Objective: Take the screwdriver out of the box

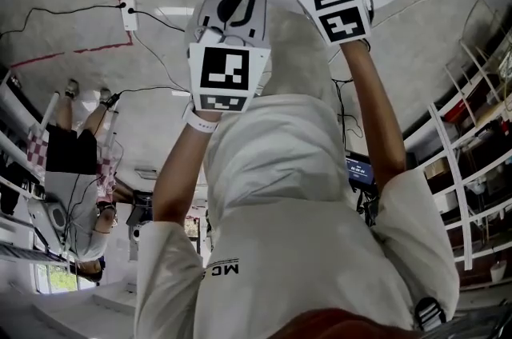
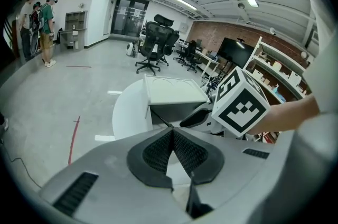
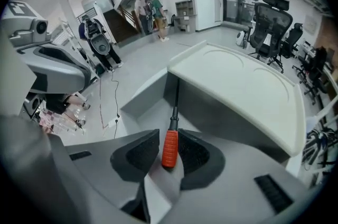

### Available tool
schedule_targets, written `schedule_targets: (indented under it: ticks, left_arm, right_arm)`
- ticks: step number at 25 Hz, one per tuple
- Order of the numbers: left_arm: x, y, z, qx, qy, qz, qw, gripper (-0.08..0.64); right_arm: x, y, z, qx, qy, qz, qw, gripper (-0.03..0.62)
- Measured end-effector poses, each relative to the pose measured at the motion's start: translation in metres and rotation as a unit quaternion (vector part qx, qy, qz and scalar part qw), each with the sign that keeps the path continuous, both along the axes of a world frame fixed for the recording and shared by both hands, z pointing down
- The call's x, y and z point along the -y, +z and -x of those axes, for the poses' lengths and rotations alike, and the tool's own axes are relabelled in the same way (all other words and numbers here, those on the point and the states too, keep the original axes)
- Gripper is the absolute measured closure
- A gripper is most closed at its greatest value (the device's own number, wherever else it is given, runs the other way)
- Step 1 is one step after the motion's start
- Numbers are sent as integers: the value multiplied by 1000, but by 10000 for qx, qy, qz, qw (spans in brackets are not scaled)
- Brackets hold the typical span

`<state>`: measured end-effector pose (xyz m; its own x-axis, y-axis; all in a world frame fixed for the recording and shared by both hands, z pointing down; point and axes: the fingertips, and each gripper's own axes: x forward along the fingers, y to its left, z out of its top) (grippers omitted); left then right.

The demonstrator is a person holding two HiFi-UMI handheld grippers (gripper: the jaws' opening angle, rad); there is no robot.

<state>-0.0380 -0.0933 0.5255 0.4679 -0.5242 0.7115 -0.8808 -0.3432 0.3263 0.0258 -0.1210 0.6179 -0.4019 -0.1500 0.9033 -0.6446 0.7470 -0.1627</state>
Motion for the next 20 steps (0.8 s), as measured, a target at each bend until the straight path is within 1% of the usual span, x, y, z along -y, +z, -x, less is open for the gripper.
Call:
schedule_targets:
  ticks: [4,10,16,20]
  left_arm:
    - [-6,0,-4,-28,65,27,10000,549]
    - [-13,2,-4,-46,36,45,10000,549]
    - [-18,3,-4,-43,10,64,10000,549]
    - [-20,2,-5,-34,20,46,10000,549]
  right_arm:
    - [-1,7,0,-129,-57,86,9999,440]
    - [2,18,-6,-466,-72,51,9989,440]
    - [4,21,-8,-493,-76,135,9987,442]
    - [6,18,-11,-564,-27,-23,9984,449]
